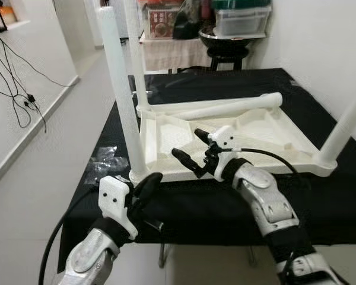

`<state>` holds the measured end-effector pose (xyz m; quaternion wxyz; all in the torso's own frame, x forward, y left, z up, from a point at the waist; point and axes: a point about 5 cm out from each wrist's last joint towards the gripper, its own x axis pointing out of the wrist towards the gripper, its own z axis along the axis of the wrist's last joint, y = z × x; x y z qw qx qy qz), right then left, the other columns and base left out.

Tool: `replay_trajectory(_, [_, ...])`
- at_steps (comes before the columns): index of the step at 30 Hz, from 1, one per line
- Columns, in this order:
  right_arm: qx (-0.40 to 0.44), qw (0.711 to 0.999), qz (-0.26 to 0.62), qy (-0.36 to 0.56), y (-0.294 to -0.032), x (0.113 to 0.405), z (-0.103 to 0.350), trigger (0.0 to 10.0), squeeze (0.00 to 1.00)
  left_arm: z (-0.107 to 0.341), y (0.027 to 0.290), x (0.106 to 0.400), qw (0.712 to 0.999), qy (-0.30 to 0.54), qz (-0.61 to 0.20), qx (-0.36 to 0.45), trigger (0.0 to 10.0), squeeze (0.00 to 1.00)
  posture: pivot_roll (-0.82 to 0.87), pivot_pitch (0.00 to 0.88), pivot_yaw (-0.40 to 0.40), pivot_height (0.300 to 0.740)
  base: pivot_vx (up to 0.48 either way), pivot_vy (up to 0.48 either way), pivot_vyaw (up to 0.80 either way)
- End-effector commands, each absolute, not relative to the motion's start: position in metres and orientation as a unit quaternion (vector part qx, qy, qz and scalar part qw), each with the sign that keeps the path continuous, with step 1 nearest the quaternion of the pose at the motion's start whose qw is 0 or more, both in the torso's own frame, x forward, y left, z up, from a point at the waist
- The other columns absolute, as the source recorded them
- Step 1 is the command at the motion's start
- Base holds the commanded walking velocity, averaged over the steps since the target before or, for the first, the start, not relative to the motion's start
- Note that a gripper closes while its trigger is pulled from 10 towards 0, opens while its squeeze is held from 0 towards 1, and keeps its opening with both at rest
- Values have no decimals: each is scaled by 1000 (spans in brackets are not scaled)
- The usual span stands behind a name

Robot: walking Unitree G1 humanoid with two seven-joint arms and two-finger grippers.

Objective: Building children table

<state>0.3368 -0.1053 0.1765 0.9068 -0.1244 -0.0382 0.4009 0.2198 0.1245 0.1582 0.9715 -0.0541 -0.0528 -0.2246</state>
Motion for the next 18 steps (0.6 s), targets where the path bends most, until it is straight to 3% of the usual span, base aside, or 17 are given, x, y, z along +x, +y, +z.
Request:
replay_trajectory(1, [-144, 888, 434, -38, -94, 334, 175, 10000, 0, 152, 129, 219, 975, -33, -217, -41, 10000, 0, -30, 31, -15, 740, 0, 0, 0])
replay_trajectory(5, [-278, 833, 478, 6, -114, 334, 171, 10000, 0, 144, 129, 216, 976, -8, -217, -20, 10000, 0, -26, 35, -17, 740, 0, 0, 0])
replay_trajectory(6, [-278, 833, 478, 6, -114, 334, 171, 10000, 0, 144, 129, 216, 976, -8, -217, -20, 10000, 0, -26, 35, -17, 740, 0, 0, 0])
replay_trajectory(10, [-367, 786, 492, 71, -138, 340, 170, 10000, 0, 139, 127, 210, 974, 11, -226, -21, 10000, 0, -18, 43, -19, 740, 0, 0, 0])
replay_trajectory(18, [-456, 737, 467, 176, -177, 360, 184, 10000, 0, 135, 128, 202, 974, 24, -226, -6, 10000, 0, -11, 60, -27, 740, 0, 0, 0])
